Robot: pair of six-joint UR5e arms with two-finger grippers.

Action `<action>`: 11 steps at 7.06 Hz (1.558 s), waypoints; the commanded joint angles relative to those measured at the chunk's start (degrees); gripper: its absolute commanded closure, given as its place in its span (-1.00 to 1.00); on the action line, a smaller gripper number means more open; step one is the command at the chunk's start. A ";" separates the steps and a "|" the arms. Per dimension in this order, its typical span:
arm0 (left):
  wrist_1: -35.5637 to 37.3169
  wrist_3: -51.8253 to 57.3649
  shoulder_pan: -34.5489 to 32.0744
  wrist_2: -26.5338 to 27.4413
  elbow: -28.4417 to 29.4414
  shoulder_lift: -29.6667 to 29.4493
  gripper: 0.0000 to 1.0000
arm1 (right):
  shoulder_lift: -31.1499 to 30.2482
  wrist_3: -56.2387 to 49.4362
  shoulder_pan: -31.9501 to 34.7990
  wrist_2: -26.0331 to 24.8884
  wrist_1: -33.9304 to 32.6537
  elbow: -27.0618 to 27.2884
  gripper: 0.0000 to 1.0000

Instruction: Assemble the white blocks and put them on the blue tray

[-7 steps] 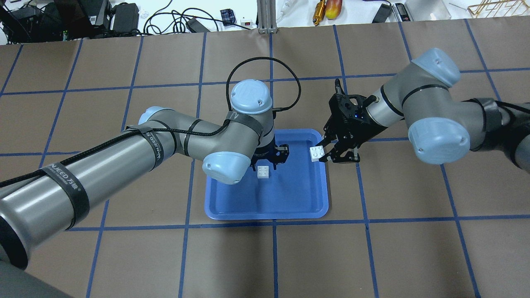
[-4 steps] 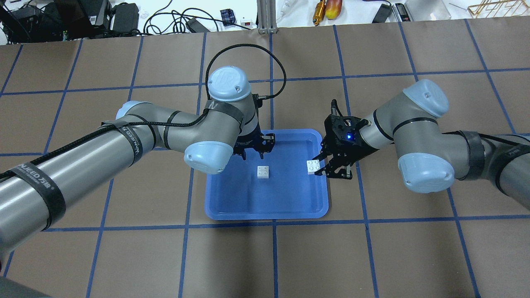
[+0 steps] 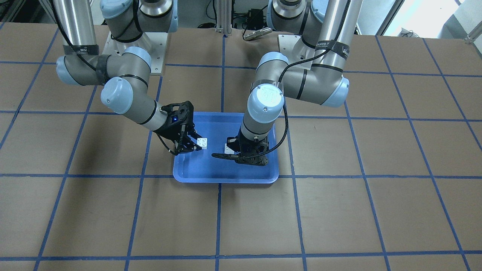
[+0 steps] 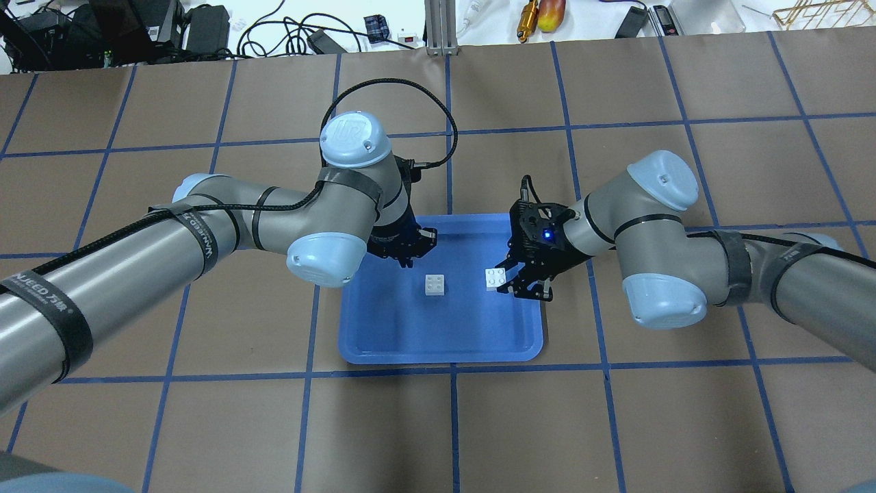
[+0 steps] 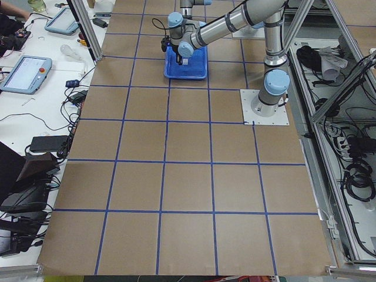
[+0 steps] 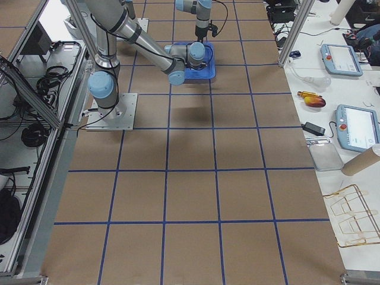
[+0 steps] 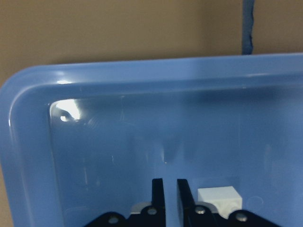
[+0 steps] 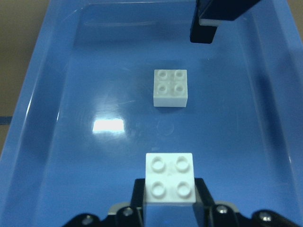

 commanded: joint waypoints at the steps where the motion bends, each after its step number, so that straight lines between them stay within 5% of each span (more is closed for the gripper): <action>1: 1.33 -0.03 0.07 -2.27 -0.27 -0.92 0.68 | 1.78 3.11 2.64 0.31 -3.19 -0.37 1.00; 11: 3.71 0.23 0.51 -4.48 -2.29 -0.84 0.69 | 4.95 9.80 5.03 -0.05 -8.74 -1.87 1.00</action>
